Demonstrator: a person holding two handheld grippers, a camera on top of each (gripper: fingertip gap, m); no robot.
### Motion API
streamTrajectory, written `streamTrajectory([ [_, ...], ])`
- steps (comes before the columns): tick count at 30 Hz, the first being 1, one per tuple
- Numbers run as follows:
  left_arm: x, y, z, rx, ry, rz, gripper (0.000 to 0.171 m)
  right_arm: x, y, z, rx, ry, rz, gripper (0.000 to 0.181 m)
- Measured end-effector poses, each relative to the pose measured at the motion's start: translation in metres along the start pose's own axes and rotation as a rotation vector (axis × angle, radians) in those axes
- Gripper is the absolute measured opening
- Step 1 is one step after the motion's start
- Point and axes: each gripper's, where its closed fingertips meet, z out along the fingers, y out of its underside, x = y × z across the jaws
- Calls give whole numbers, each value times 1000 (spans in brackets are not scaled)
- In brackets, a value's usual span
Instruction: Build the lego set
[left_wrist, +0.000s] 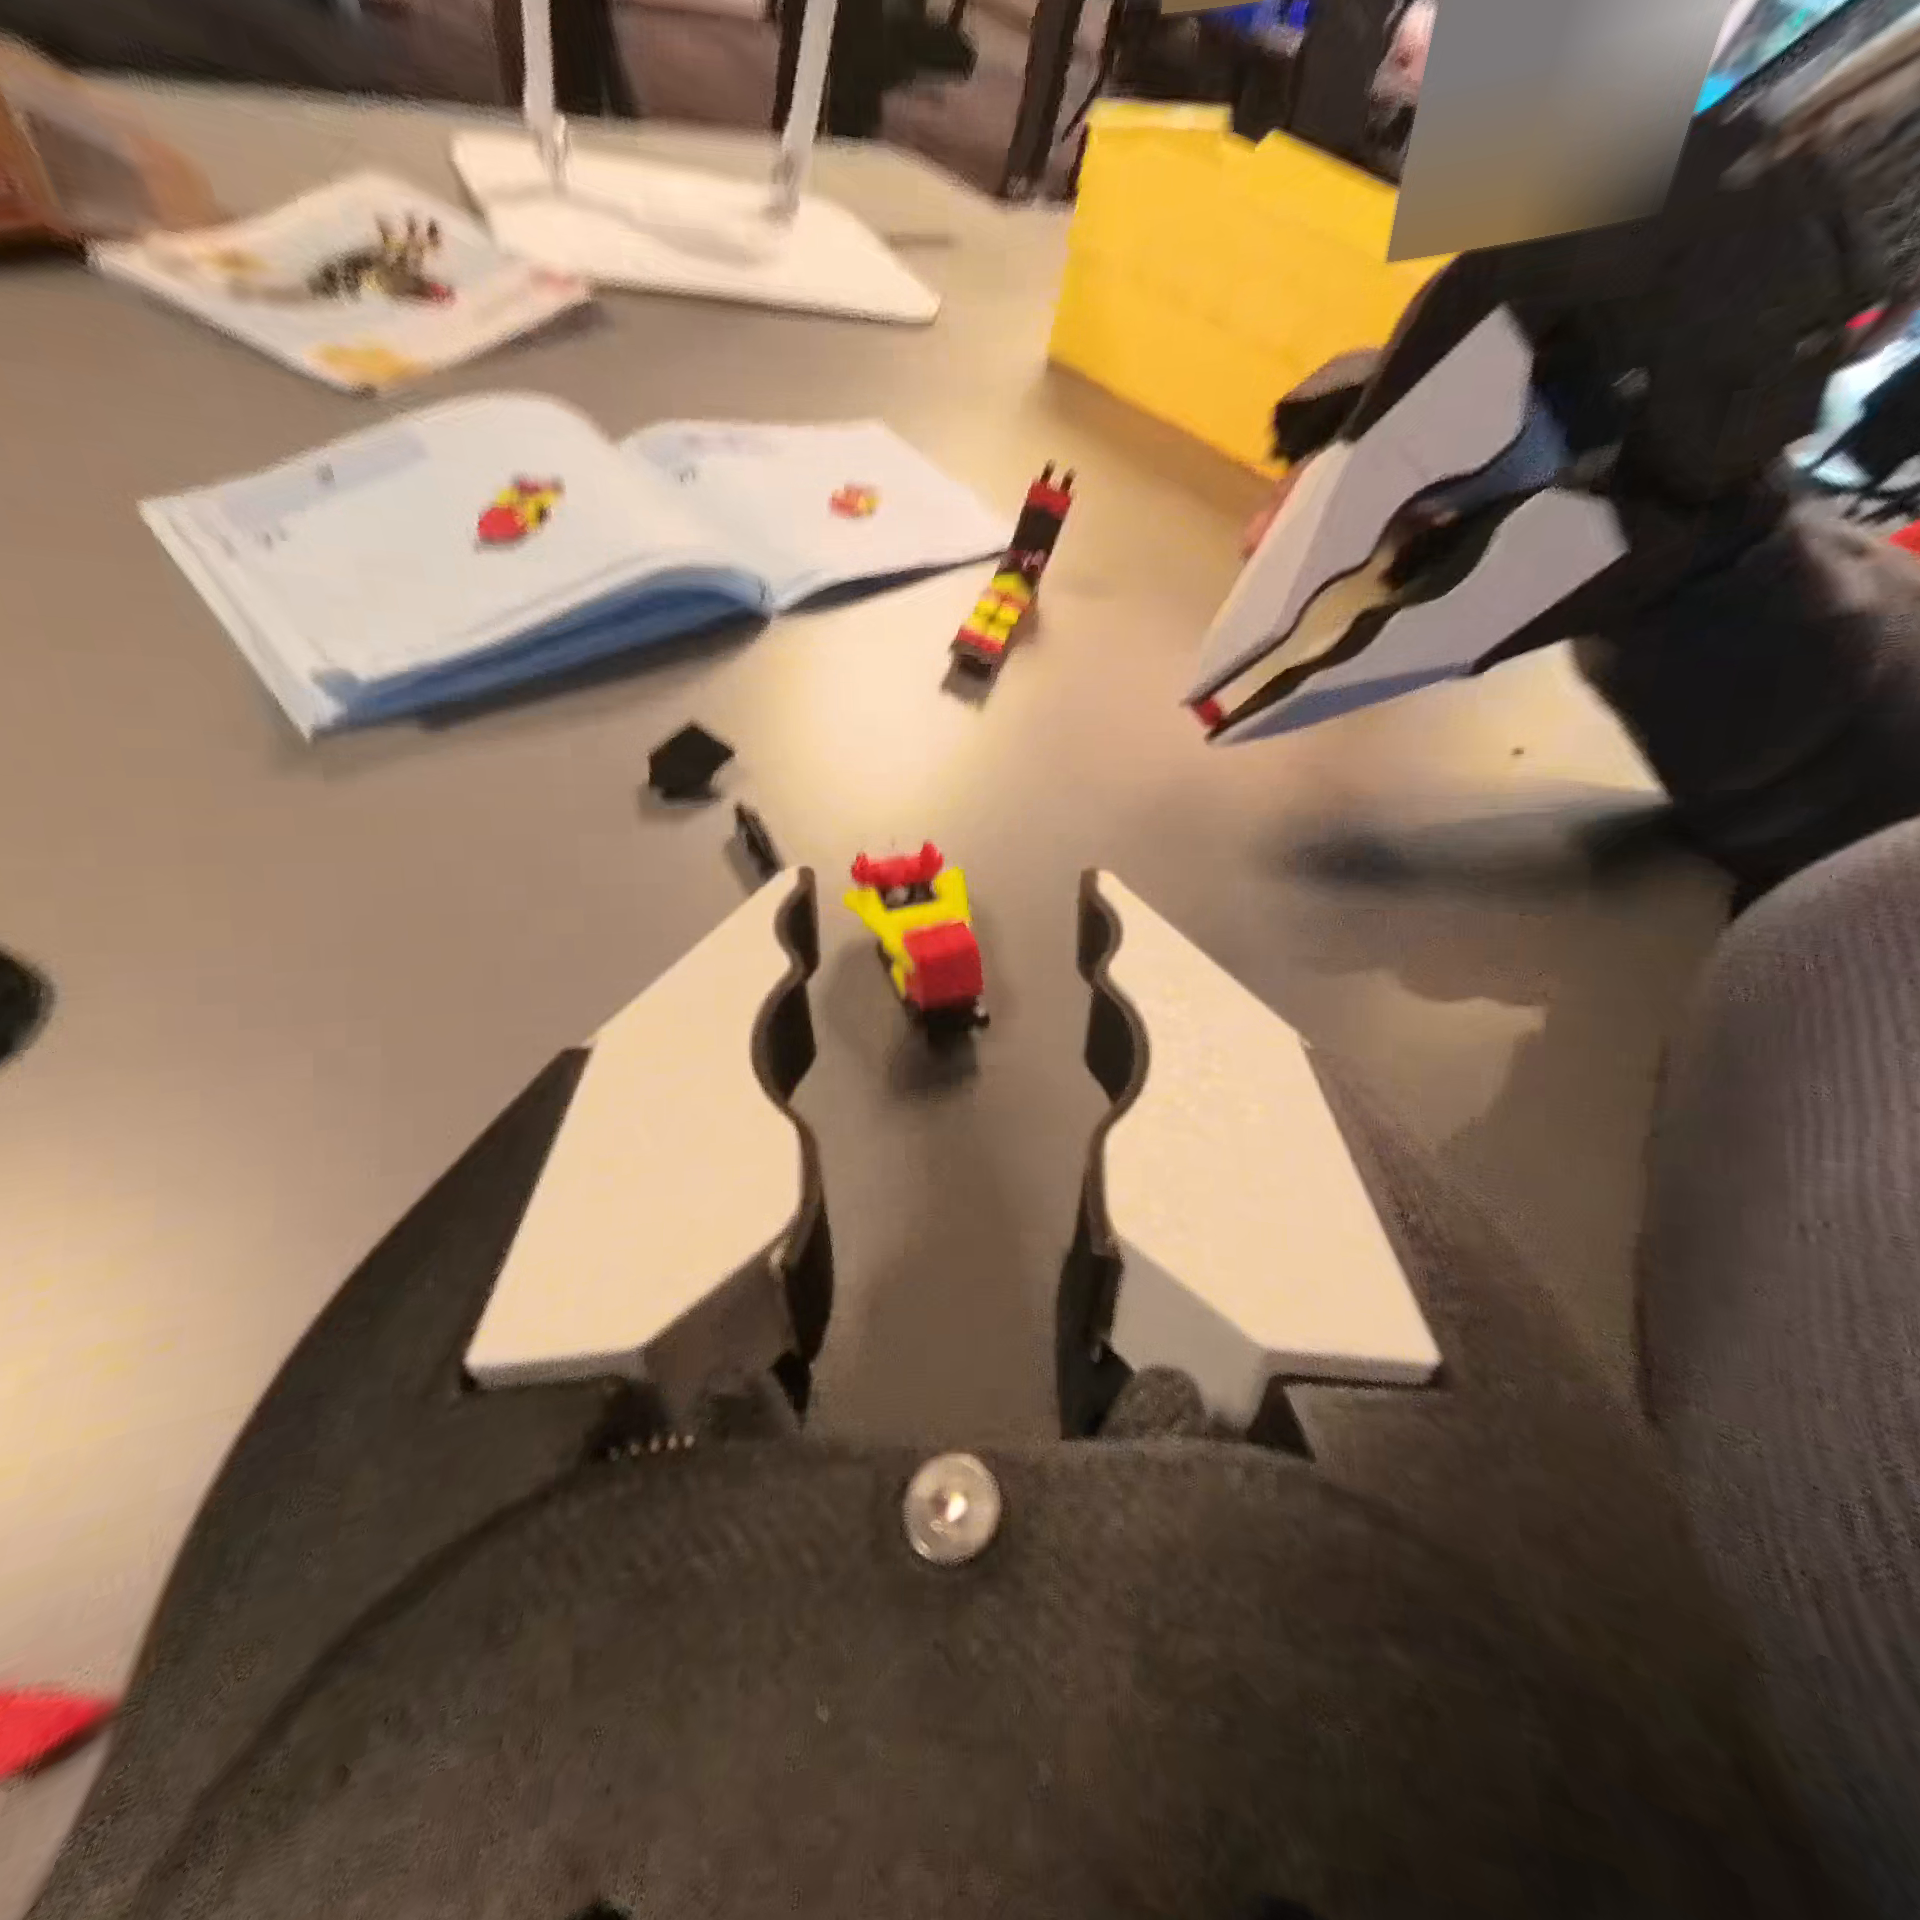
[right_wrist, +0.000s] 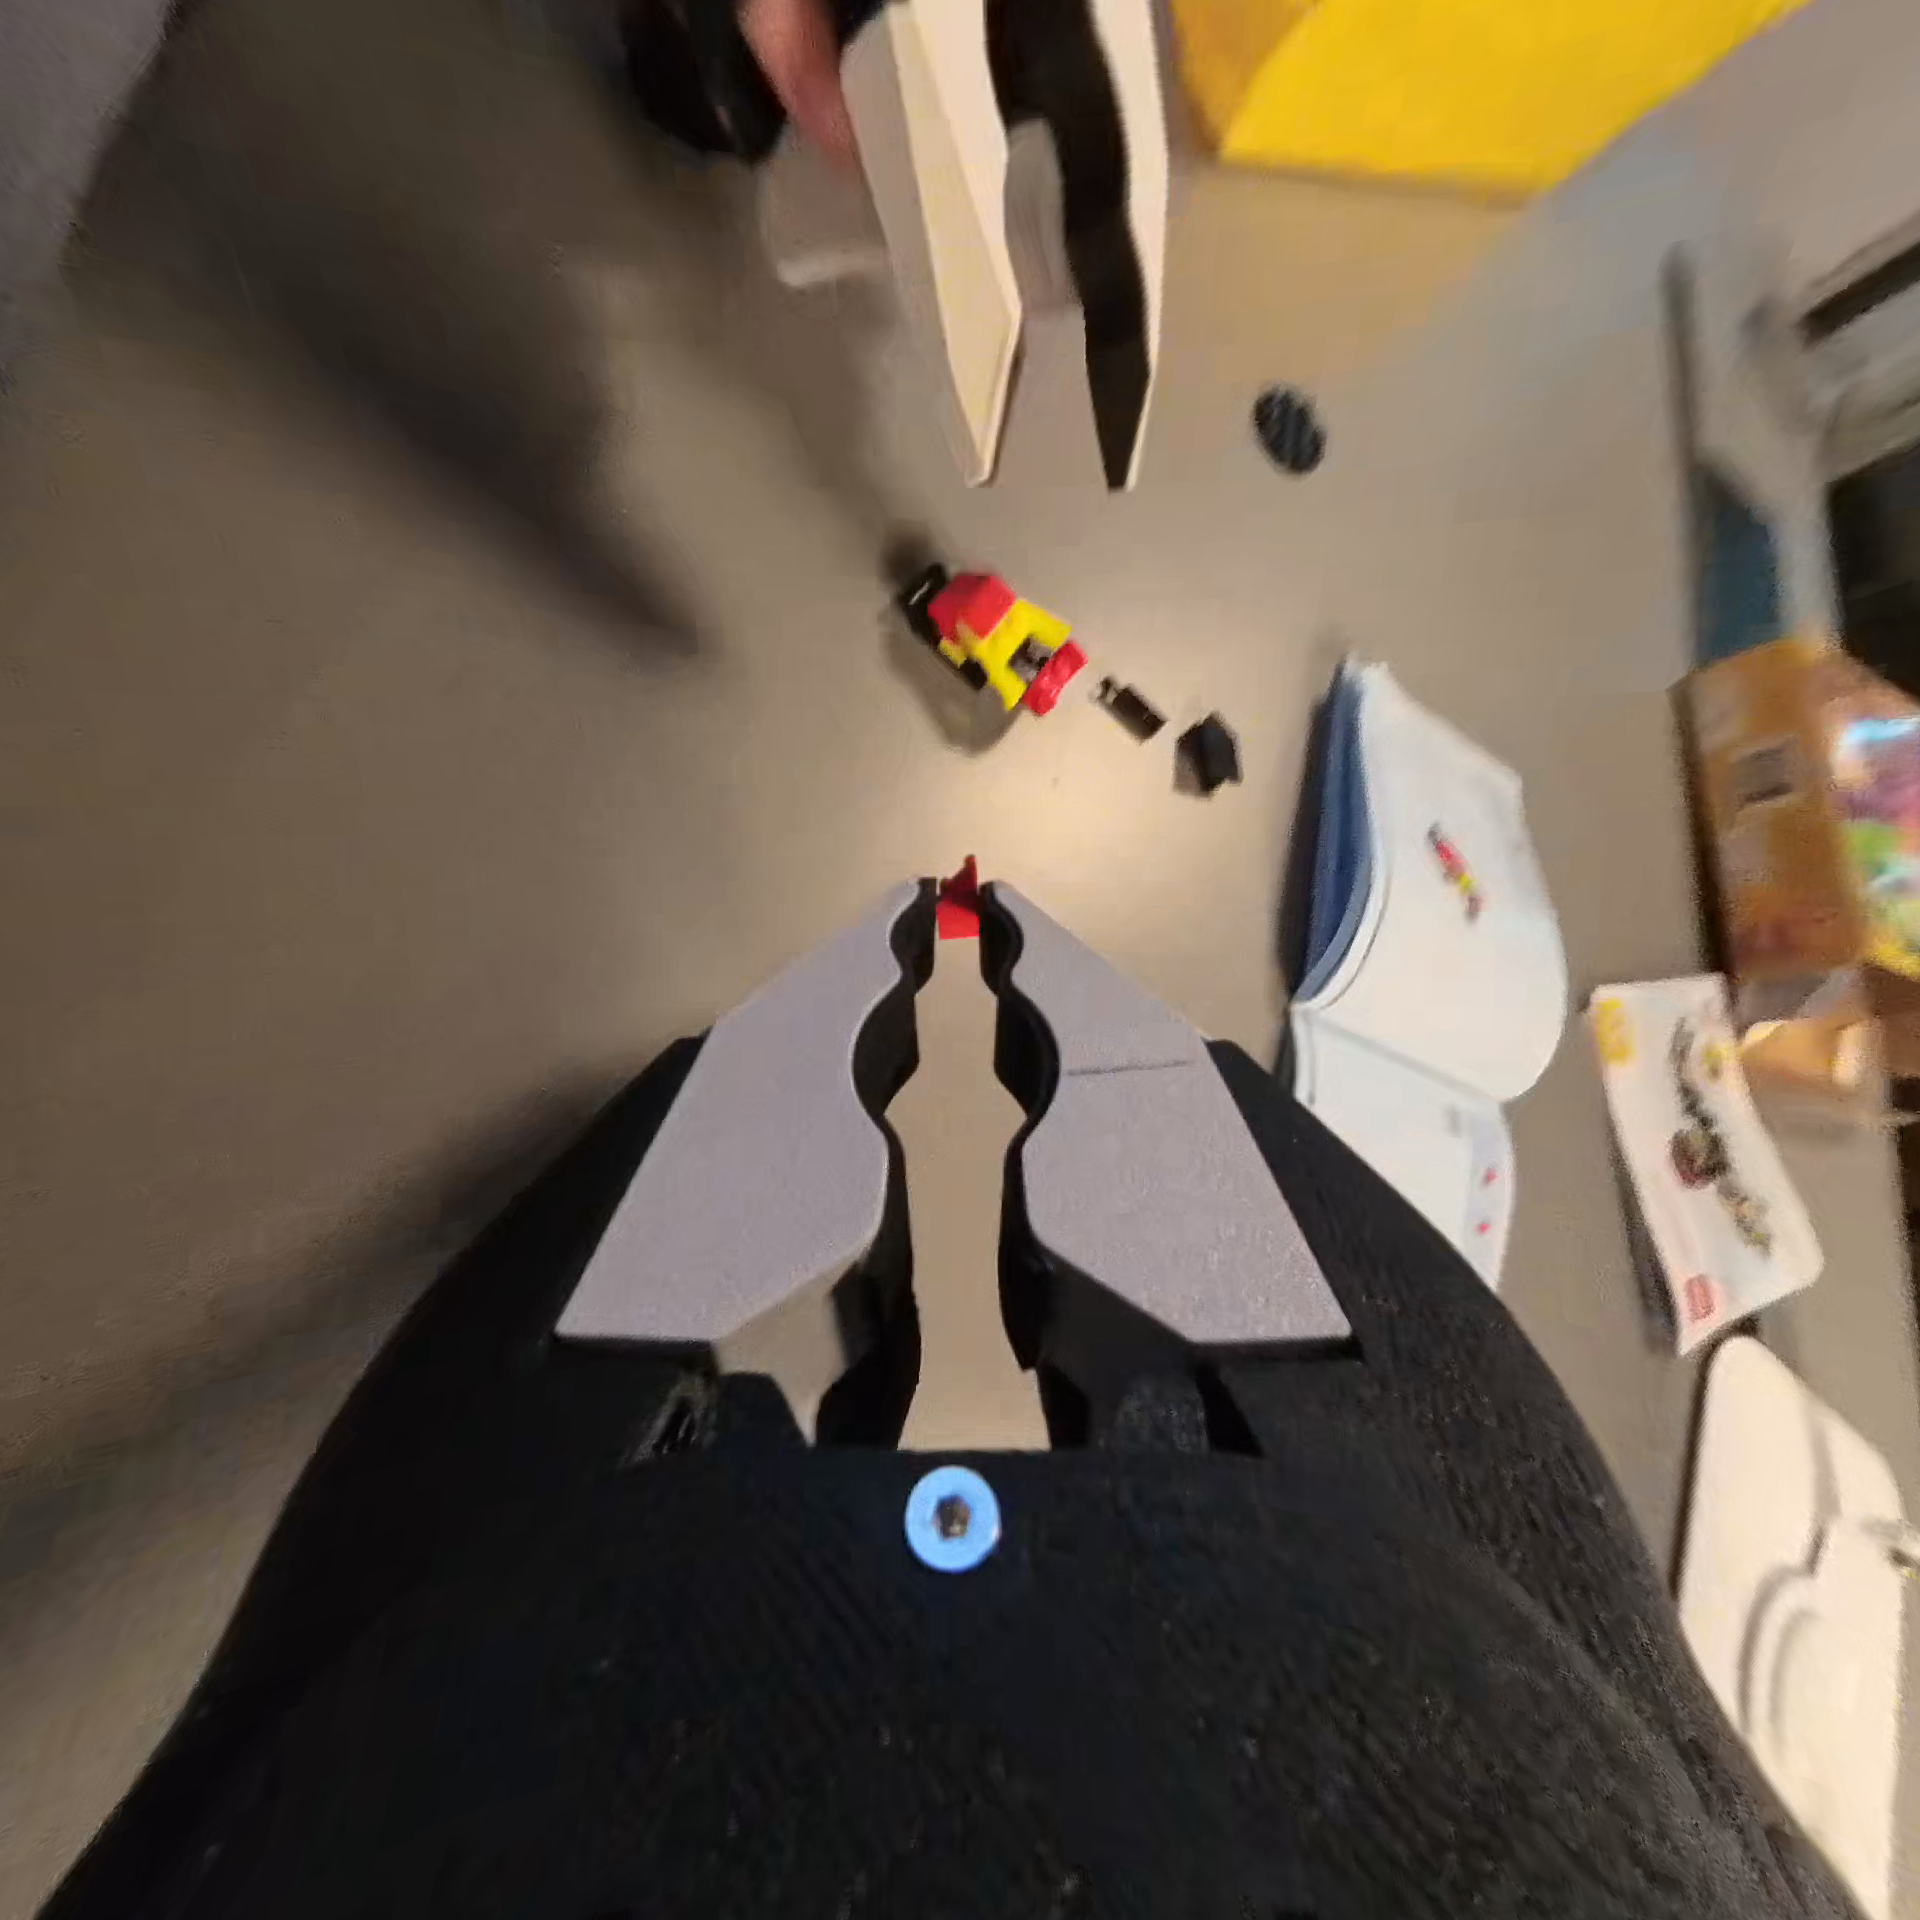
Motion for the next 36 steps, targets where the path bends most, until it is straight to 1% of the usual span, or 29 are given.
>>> streamTrajectory([
  [2, -4, 17, 4, -108, -48, -24, 51, -8, 5, 2, -69, -72, 63, 5],
  [4, -5, 28, 11, -188, -84, -15, 53, -15, 14, 3, -149, -127, 116, 5],
  [6, -6, 30, 17, -212, -121, 27, 51, -18, 25, 3, -231, -152, 145, 6],
  [8, -6, 24, 21, -192, -159, 103, 44, -21, 32, 4, -290, -168, 166, 6],
  [10, -8, 29, 26, -234, -184, 152, 44, -25, 35, 4, -327, -194, 188, 6],
  [12, -9, 39, 30, -308, -194, 164, 47, -28, 37, 5, -358, -218, 206, 6],
  [15, -9, 39, 32, -315, -193, 172, 41, -31, 45, 7, -417, -255, 210, 6],
  [18, -12, 38, 32, -312, -195, 167, 29, -31, 44, 9, -425, -288, 209, 6],
  [19, -12, 38, 32, -314, -187, 174, 23, -31, 45, 9, -435, -298, 204, 6],
  [20, -11, 38, 33, -316, -176, 185, 21, -31, 44, 9, -438, -307, 199, 6],
  [22, -11, 37, 36, -321, -148, 206, 21, -31, 43, 10, -445, -321, 189, 7],
  [25, -10, 36, 39, -328, -103, 216, 21, -30, 44, 9, -450, -320, 172, 15],
  [26, -10, 36, 39, -330, -95, 223, 21, -31, 44, 9, -446, -321, 173, 18],
  [28, -10, 36, 39, -331, -87, 234, 21, -32, 43, 7, -425, -312, 189, 19],
  [32, -2, 38, 39, -337, -42, 283, 20, -35, 39, 7, -347, -296, 267, 16],
  [36, 9, 42, 40, -352, 41, 305, 20, -36, 40, 9, -333, -298, 276, 5],
])
